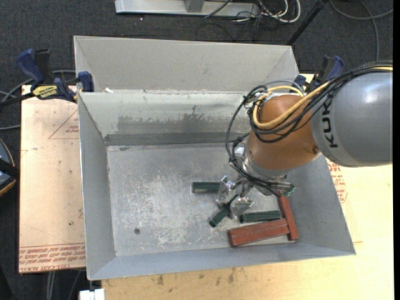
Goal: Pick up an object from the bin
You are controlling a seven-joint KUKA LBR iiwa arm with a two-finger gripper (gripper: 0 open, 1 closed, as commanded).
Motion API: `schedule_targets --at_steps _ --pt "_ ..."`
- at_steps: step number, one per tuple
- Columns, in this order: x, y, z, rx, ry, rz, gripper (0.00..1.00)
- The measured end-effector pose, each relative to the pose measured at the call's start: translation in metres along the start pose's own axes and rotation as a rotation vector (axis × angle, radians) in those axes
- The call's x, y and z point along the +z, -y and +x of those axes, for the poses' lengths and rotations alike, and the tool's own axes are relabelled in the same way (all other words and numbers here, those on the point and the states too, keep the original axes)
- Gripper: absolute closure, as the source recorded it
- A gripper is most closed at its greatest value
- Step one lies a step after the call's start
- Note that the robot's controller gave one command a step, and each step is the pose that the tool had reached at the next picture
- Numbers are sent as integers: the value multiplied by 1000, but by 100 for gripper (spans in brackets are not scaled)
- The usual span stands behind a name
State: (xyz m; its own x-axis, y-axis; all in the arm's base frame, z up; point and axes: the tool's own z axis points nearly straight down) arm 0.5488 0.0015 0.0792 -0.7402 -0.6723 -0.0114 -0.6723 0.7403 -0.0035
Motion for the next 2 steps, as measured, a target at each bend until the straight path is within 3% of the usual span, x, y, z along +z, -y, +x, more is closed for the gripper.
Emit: schedule_targets --at_steps 1,2 --pt "0 0 0 0 0 0 100" --pt "-154 -2 -9 -63 -5 -1 100"
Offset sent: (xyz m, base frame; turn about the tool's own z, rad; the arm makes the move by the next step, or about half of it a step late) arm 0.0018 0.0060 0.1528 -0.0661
